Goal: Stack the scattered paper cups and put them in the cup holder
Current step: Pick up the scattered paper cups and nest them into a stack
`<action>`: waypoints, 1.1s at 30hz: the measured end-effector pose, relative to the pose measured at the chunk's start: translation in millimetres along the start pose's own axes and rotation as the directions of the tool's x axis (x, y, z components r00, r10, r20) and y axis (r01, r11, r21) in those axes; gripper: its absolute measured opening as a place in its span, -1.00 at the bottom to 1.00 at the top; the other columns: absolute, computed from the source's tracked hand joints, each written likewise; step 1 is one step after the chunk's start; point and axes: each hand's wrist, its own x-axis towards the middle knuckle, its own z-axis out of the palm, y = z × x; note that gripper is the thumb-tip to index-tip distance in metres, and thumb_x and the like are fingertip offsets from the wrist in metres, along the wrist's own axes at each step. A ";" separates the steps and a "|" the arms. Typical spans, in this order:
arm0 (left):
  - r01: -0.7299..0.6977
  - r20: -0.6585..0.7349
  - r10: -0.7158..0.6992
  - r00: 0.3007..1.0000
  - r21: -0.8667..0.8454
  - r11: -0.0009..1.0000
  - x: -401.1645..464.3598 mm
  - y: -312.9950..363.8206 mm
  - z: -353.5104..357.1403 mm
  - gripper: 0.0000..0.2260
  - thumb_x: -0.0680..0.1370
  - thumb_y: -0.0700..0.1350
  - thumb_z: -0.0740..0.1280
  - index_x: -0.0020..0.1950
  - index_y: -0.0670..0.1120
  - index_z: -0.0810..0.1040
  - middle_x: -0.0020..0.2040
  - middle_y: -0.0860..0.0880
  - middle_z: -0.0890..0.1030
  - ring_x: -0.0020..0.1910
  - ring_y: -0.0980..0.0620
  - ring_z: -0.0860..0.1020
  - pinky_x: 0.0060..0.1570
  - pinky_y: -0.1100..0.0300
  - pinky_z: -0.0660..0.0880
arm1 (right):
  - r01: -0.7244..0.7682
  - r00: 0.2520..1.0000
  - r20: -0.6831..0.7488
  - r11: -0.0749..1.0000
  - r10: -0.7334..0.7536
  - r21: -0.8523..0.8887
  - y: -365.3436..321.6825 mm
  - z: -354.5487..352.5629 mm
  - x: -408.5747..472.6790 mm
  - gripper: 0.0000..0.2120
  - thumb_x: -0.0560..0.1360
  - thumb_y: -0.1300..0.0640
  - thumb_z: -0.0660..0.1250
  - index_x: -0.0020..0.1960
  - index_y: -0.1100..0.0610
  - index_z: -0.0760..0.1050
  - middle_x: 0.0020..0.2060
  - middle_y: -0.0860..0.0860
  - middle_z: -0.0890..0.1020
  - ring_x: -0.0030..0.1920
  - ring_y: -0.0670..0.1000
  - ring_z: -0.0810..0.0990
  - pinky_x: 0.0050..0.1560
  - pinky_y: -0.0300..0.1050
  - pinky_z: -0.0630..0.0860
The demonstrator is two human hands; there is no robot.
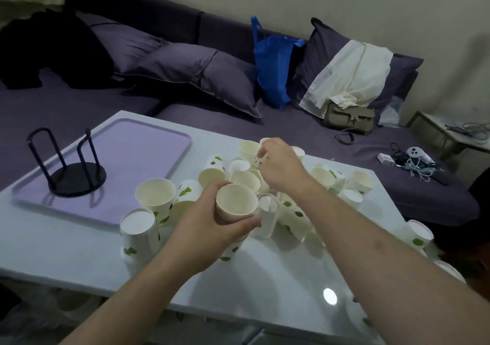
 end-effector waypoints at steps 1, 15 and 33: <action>0.009 0.004 -0.009 1.000 -0.007 1.000 2.9 -0.5 -0.4 -0.47 0.44 0.08 0.67 0.31 0.22 0.51 0.06 0.42 0.67 0.03 0.40 0.64 -0.02 0.37 0.58 | -0.011 1.000 0.010 0.999 0.011 -0.030 0.9 1.2 18.3 -0.69 0.47 0.46 0.21 0.14 0.37 0.61 0.27 0.21 0.60 0.22 0.27 0.61 0.09 0.17 0.63; 0.038 0.014 -0.038 0.999 -0.028 0.999 12.9 -5.9 -4.7 -0.53 0.45 0.12 0.65 0.29 0.23 0.54 0.07 0.41 0.68 0.02 0.42 0.63 0.01 0.32 0.52 | 0.019 0.995 0.104 0.987 -0.003 -0.157 0.4 10.6 73.0 -0.65 0.52 0.32 0.20 0.11 0.23 0.73 0.10 0.12 0.75 0.07 0.18 0.71 0.09 0.09 0.71; -0.048 0.089 0.044 0.995 0.045 0.998 -28.5 7.5 25.8 -0.41 0.42 0.07 0.67 0.35 0.26 0.49 0.12 0.31 0.70 0.05 0.21 0.71 0.10 0.00 0.72 | 0.450 0.852 -0.277 0.892 -0.445 -0.050 3.8 -26.6 -176.3 -0.86 0.62 0.20 0.35 0.16 0.06 0.54 -0.03 -0.08 0.62 -0.08 -0.09 0.53 -0.09 -0.14 0.52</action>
